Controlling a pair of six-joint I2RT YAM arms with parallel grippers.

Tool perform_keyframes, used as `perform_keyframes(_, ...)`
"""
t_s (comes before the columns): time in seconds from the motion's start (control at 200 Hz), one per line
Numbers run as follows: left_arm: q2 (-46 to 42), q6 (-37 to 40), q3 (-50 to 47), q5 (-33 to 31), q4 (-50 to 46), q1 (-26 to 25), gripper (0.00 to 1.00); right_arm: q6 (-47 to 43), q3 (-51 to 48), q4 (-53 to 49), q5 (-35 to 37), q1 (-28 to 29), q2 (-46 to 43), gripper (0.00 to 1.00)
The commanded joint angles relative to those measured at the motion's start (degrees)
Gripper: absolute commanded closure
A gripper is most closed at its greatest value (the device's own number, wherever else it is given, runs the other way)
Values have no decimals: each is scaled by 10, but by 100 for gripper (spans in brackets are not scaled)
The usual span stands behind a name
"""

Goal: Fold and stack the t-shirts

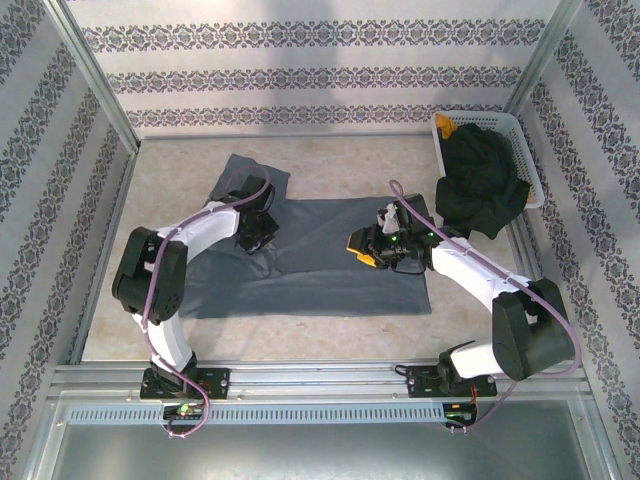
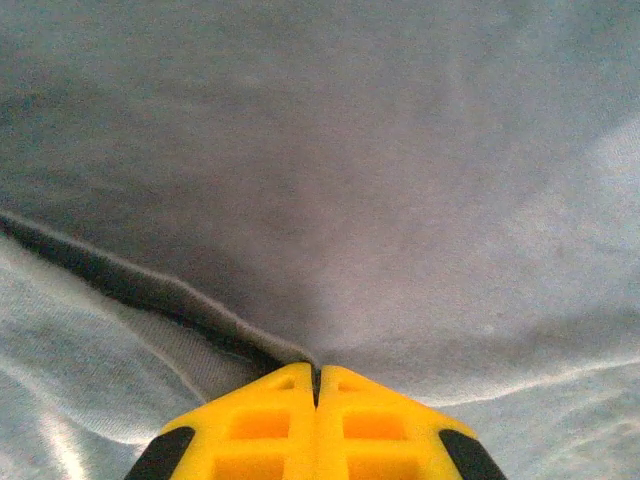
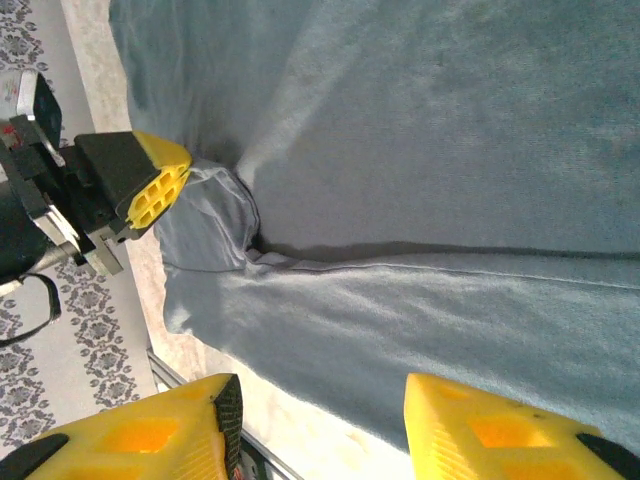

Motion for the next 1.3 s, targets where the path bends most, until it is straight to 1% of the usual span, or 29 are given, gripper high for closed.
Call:
perform_keyframes(0.0, 24, 82, 47, 8, -62, -18, 100, 8, -9, -4, -13, -9, -6, 53)
perform_keyframes(0.11, 48, 107, 78, -2, -89, -25, 100, 9, -7, -1, -16, -10, -2, 53)
perform_keyframes(0.25, 63, 123, 94, -23, -106, -26, 100, 11, -5, 3, -21, -10, 6, 53)
perform_keyframes(0.455, 66, 121, 95, -39, -91, -26, 100, 10, -3, -2, -18, -9, 9, 54)
perform_keyframes(0.49, 63, 118, 95, -40, -86, -26, 92, 9, -4, -4, -13, -9, 7, 53)
perform_keyframes(0.535, 54, 110, 95, -45, -83, -26, 69, 9, -6, -7, -5, -10, 3, 54)
perform_keyframes(0.575, 41, 104, 93, -53, -80, -26, 56, 9, -9, -14, 7, -10, -1, 54)
perform_keyframes(0.605, 27, 99, 90, -60, -80, -26, 51, 9, -11, -21, 19, -11, -5, 54)
perform_keyframes(0.67, -11, 86, 73, -85, -78, -25, 47, 9, -21, -34, 50, -11, -17, 54)
perform_keyframes(0.739, -51, 64, 32, -87, -65, -13, 48, 10, -36, -40, 74, -14, -20, 55)
perform_keyframes(0.854, -89, 19, -59, -35, -28, 34, 53, -1, -45, -82, 107, -19, 0, 58)
perform_keyframes(0.979, -104, -19, -141, 4, 26, 80, 58, -9, -47, -114, 127, -21, 33, 60)
perform_keyframes(1.134, -98, -52, -203, 7, 62, 136, 59, -9, -40, -125, 141, -6, 84, 60)
perform_keyframes(1.294, -123, -54, -253, -10, 48, 190, 59, -3, -15, -161, 134, 42, 144, 60)
